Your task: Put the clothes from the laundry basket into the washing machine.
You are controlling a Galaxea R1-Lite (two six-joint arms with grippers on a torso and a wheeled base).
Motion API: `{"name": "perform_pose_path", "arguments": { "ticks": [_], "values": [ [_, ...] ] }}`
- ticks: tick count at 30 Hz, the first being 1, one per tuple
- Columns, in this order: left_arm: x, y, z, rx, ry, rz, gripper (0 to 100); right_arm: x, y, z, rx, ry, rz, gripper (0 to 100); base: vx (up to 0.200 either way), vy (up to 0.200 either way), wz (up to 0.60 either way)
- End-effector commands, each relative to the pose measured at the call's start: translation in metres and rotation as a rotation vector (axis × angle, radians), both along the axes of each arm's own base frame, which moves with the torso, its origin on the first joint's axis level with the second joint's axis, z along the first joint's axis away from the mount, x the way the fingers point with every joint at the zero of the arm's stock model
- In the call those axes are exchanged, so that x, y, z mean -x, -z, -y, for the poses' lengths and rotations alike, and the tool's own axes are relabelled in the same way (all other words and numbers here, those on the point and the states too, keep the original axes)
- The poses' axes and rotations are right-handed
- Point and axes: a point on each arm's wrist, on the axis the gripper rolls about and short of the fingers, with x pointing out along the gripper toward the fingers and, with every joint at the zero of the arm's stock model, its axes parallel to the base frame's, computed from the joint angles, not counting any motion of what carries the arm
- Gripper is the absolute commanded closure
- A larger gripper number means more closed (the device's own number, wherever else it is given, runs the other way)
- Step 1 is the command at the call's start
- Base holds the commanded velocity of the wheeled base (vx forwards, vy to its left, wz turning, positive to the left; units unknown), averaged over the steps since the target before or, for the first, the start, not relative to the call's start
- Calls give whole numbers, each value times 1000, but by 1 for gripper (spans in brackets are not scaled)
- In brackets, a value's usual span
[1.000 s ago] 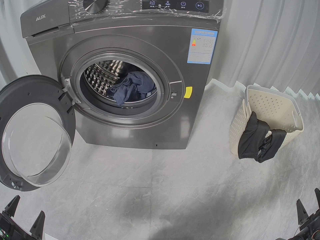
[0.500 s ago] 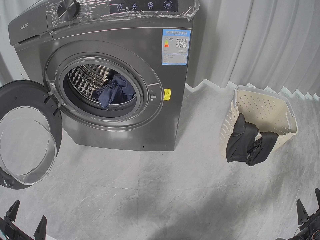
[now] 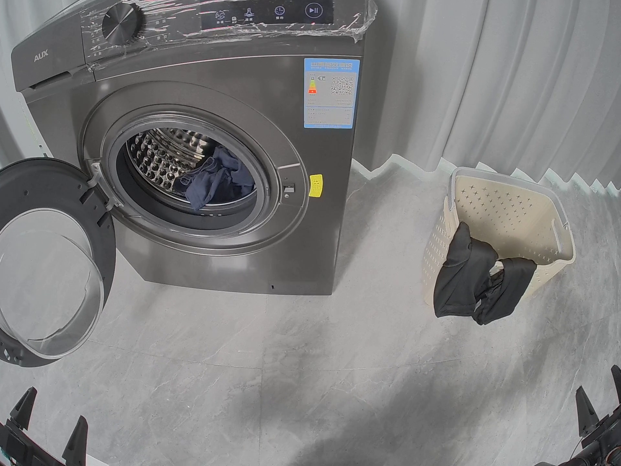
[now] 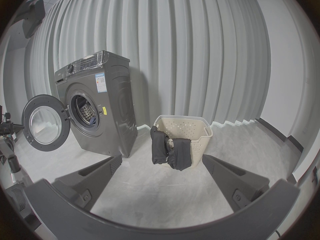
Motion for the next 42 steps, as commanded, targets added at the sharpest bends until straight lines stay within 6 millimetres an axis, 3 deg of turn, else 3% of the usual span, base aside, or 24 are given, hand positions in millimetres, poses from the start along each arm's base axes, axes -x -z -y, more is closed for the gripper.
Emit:
{"name": "perform_pose_path", "arguments": {
  "ticks": [1,38,42],
  "values": [
    [-1,4,0,1,0,-11,0,0,5,0,0,-1,-6,0,0,-200,0],
    [-1,5,-1,15,-35,-11,0,0,5,0,0,-1,-6,0,0,-200,0],
    [-1,5,-1,12,-34,-9,0,0,5,0,-1,-1,-6,0,0,0,0]
  ]
}}
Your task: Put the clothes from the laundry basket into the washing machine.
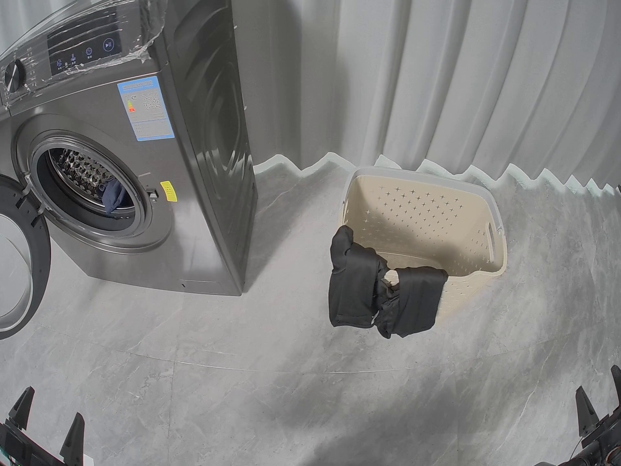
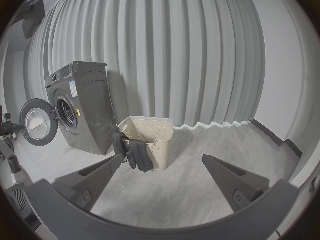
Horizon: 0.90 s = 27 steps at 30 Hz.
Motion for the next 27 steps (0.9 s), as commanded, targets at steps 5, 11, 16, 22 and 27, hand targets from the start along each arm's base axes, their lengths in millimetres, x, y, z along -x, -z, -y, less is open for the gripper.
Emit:
{"name": "perform_pose_path", "arguments": {
  "ticks": [5,11,16,22,27],
  "values": [
    [-1,5,0,4,0,-9,0,0,5,0,-3,2,-5,0,0,0,0],
    [-1,5,0,8,-5,-9,0,0,5,0,0,-1,-4,0,0,-100,0],
    [-1,5,0,5,-2,-9,0,0,5,0,-2,6,-5,0,0,-200,0],
    [-1,5,0,-1,0,-9,0,0,5,0,-6,9,-5,0,0,-133,0],
    [-1,5,0,-2,1,-9,0,0,5,0,6,4,-4,0,0,0,0]
  ]
}}
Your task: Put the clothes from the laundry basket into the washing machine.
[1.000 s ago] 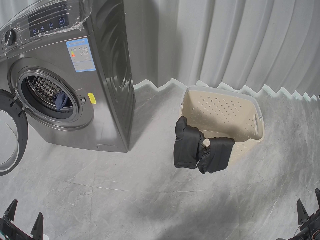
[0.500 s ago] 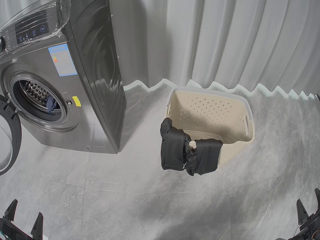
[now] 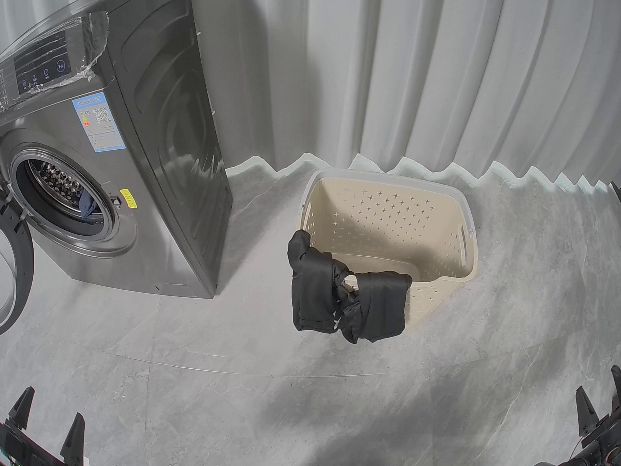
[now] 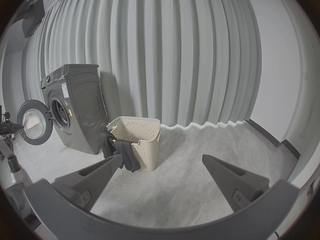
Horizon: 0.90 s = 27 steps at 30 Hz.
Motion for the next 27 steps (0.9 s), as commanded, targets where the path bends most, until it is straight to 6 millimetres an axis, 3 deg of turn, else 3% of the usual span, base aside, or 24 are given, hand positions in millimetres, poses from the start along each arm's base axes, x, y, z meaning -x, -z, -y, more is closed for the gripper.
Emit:
{"name": "perform_pose_path", "arguments": {
  "ticks": [1,3,7,9,11,17,20,23,24,25,27],
  "values": [
    [-1,5,0,0,0,-8,0,0,5,0,2,0,-1,0,0,0,0],
    [-1,5,0,4,-2,-8,0,1,-2,0,0,-6,41,0,0,0,0],
    [-1,5,0,6,-4,-10,0,16,-44,0,1,-6,226,0,100,0,0],
    [-1,5,0,4,-2,-8,0,18,-48,0,4,-10,217,0,200,0,0],
    [-1,5,0,4,-2,-10,0,12,-47,-1,9,-58,97,0,200,0,0],
    [-1,5,0,0,1,-8,0,-31,-63,-4,-15,-188,-172,0,200,0,0],
    [-1,5,0,1,1,-8,0,-64,-67,-6,-36,-266,-311,0,0,0,0],
    [-1,5,0,1,1,-10,0,-96,-64,-9,-44,-319,-427,0,0,0,0],
    [-1,5,0,1,1,-10,0,-96,-64,-9,-44,-319,-427,0,0,0,0],
    [-1,5,0,1,1,-10,0,-114,-59,-14,-43,-365,-490,0,0,0,0],
    [-1,5,0,1,1,-10,0,-125,-55,-21,-44,-404,-529,0,0,0,0]
  ]
}}
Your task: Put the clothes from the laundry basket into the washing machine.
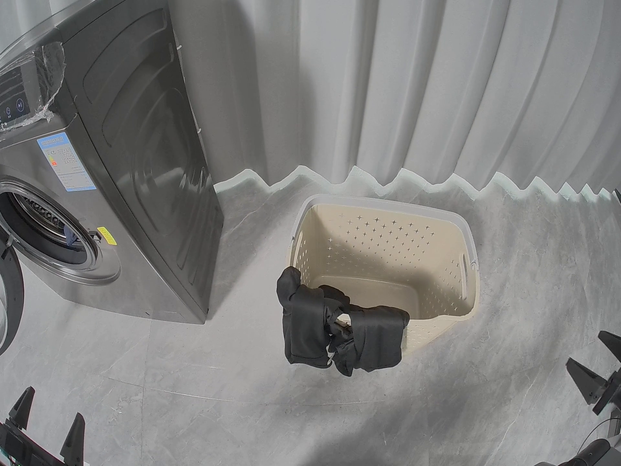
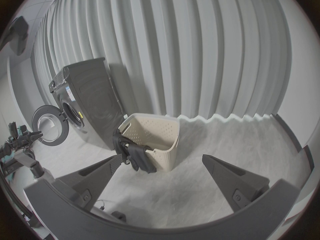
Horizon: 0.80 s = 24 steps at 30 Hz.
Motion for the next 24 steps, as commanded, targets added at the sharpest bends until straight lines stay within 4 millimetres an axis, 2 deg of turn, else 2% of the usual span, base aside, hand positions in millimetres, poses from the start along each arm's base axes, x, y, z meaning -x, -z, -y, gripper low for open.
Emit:
{"name": "perform_pose_path", "arguments": {
  "ticks": [1,5,12,24],
  "values": [
    [-1,5,0,1,-1,-8,0,-89,15,-21,-9,-210,-367,0,0,0,0],
    [-1,5,0,4,-1,-8,0,-108,23,-35,-15,-218,-405,0,0,0,0],
    [-1,5,0,6,-3,-8,0,-121,28,-63,-38,-227,-399,0,0,0,0],
    [-1,5,0,9,-4,-8,0,-148,40,-80,-18,-194,-404,0,0,0,0]
  ]
}}
